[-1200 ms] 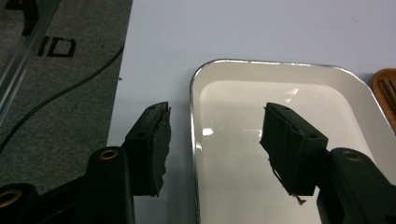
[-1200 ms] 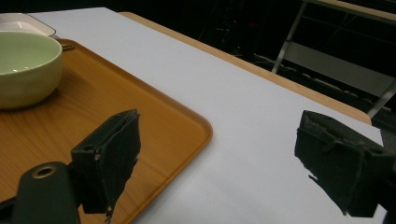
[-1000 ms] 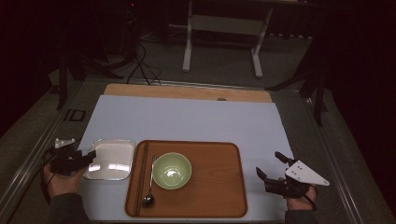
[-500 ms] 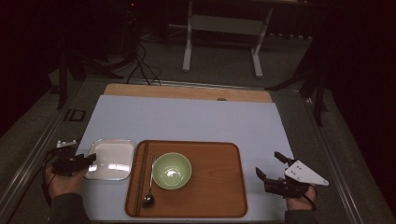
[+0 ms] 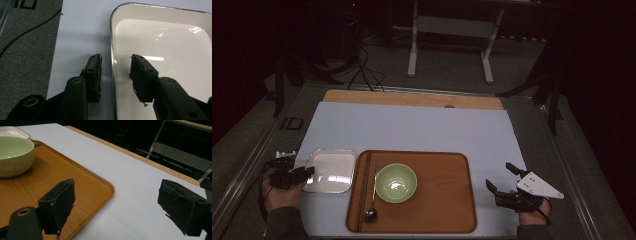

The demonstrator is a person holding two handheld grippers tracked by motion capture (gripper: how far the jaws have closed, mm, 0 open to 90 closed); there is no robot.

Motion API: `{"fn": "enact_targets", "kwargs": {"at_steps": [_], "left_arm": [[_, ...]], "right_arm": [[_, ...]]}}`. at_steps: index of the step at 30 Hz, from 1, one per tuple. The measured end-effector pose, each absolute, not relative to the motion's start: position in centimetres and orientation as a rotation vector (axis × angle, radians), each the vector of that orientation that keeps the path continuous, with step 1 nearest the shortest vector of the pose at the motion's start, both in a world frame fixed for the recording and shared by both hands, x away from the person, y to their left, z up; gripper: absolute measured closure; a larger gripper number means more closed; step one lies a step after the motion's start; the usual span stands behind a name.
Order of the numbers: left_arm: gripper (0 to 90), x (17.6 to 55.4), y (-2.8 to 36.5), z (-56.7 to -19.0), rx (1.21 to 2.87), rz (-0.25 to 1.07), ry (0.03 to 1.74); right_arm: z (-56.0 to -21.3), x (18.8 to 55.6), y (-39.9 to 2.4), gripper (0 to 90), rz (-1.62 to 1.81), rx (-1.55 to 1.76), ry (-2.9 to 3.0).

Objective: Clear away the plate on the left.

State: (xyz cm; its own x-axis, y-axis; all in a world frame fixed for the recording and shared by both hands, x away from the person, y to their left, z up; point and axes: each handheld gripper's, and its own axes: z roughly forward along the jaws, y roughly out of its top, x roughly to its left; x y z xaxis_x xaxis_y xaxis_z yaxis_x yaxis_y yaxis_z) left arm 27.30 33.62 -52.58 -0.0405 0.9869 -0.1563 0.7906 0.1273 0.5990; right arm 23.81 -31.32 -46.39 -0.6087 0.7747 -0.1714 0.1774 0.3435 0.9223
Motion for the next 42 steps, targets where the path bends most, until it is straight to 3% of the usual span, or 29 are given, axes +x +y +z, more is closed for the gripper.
{"fn": "enact_targets", "kwargs": {"at_steps": [11,18,42], "left_arm": [[76.0,27.2,33.5,-52.6,1.703,0.459,1.869],[84.3,27.0,34.5,-52.7,1.616,0.384,1.895],[89.0,26.6,35.4,-52.8,1.491,0.268,1.91]], "right_arm": [[-46.4,23.8,-31.2,13.6,1.263,0.831,2.003],[-46.4,23.8,-31.2,13.6,1.262,0.828,2.006],[-46.4,23.8,-31.2,13.7,1.259,0.826,2.008]]}}
